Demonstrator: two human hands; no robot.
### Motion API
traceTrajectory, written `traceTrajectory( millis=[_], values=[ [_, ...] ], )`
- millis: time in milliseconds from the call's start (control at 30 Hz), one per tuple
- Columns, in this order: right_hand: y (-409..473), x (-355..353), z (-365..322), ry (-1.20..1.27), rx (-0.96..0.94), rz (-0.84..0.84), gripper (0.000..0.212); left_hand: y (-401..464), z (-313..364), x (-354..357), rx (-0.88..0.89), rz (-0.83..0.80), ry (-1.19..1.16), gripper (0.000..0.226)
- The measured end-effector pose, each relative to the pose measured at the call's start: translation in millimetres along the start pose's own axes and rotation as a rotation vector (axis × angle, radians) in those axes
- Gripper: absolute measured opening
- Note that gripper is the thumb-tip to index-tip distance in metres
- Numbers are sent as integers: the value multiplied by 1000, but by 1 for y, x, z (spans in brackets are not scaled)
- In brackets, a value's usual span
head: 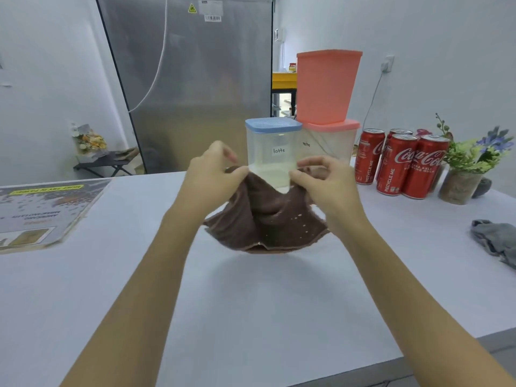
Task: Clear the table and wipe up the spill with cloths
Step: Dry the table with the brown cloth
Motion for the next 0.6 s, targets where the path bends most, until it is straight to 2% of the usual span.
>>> traceTrajectory(
  millis=[67,133,200,267,333,400,467,533,600],
  values=[
    [-12,16,-12,84,-11,-133,13,-8,24,3,97,-137,-77,18],
    [-17,19,-22,142,-12,-218,16,-15,35,0,163,-281,-2,27],
    [-15,12,-27,161,-24,-290,25,-19,36,-5,202,-338,92,40],
    [-16,6,-30,154,-67,-384,33,-19,33,-5,252,-297,76,38],
    [-19,3,-29,79,-164,-394,34,-18,32,-5,302,-256,27,29],
    [-22,-3,-25,-21,-263,-276,30,-16,32,-6,340,-221,-3,22],
    [-19,-11,-14,-181,-310,-128,35,-15,32,-12,347,-168,-47,21],
    [-16,-15,-2,-384,-279,-163,45,-14,32,-16,361,-159,-109,22],
    [-13,-14,9,-441,-166,-278,32,-15,32,-17,354,-193,-199,23]
  ],
)
Point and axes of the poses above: each hand's wrist, its own y-axis towards the middle knuckle, its own x-axis out of the palm, z = x × y, the point moved 1 cm from there along y, towards the middle knuckle, and after that the axes turned 1 degree about -y, right-handed, at the moved point
